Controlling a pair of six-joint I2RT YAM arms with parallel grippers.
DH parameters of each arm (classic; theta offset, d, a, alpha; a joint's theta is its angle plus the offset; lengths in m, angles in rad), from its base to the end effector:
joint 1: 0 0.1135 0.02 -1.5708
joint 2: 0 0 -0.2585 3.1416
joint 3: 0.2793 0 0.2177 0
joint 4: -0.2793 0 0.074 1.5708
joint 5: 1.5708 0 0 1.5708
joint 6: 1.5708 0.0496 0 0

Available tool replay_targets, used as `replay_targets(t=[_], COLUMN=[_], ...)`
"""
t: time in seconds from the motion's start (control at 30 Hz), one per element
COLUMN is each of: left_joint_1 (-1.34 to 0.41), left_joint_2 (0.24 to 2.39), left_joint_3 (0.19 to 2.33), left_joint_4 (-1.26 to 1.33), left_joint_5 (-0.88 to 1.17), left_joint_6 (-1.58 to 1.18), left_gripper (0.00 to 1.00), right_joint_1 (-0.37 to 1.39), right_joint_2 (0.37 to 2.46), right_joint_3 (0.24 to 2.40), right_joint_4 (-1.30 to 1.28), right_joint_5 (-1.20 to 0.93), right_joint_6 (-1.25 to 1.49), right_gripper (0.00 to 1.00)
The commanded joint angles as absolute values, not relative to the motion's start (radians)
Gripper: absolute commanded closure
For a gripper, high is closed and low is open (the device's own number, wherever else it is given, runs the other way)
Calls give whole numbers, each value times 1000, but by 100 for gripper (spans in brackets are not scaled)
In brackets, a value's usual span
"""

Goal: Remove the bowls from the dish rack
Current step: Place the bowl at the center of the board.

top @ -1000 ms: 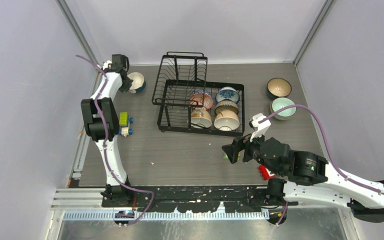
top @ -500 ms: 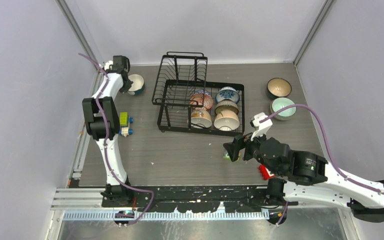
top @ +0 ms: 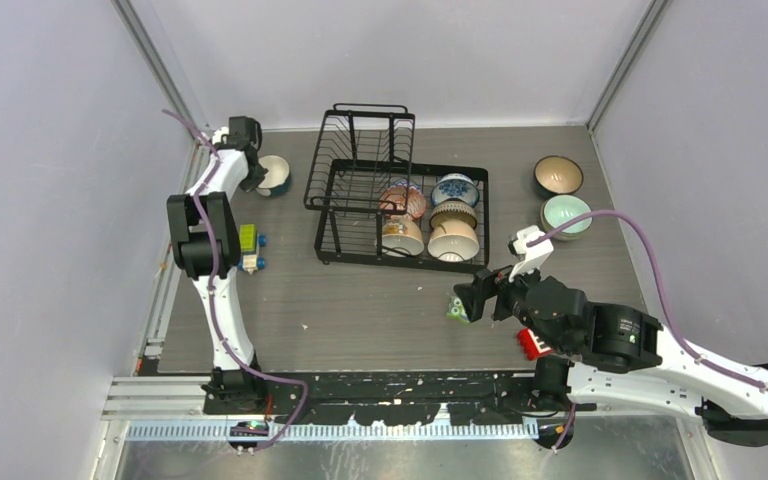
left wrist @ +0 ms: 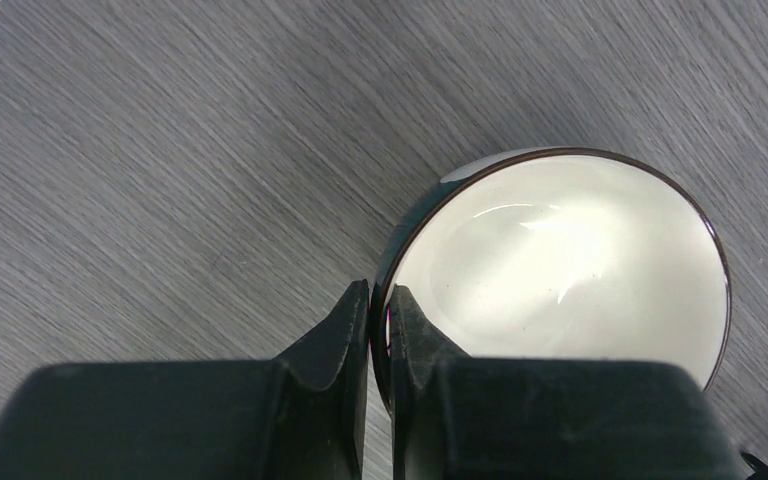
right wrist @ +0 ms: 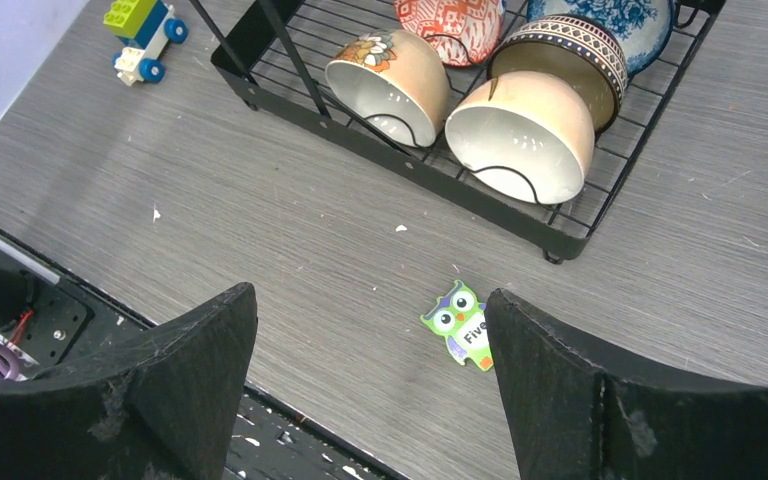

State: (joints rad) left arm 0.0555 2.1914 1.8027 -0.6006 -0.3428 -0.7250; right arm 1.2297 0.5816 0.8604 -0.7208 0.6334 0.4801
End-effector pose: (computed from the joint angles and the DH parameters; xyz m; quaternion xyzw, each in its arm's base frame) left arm 0.4514 0.0418 0.1992 -0.4043 0.8544 0.0615 0.3205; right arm 0.0583 0.0766 0.3220 -0.1389 0.8081 0.2108 0.5321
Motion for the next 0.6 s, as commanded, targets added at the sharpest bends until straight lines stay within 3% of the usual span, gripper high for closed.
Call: replay_targets(t=[0.0,0.43,0.57], left_joint_1=[63,63,64], left_joint_2=[2183,2117,2034], left_joint_3=[1818,1824,1810], left_joint_4=[-548,-579,-602], left_joint_5=[-370,-341,-314], left_joint_6=[-712,-715,-746], left_gripper=[89,57,44], right_joint_1=[1236,1236,1236], right_joint_2=[566,531,519], right_joint_3=[899,914,917], right_joint_4=[-710,-739,-741], right_joint_5=[674,687,681], right_joint_6=[479,491,497], right_gripper=[12,12,12])
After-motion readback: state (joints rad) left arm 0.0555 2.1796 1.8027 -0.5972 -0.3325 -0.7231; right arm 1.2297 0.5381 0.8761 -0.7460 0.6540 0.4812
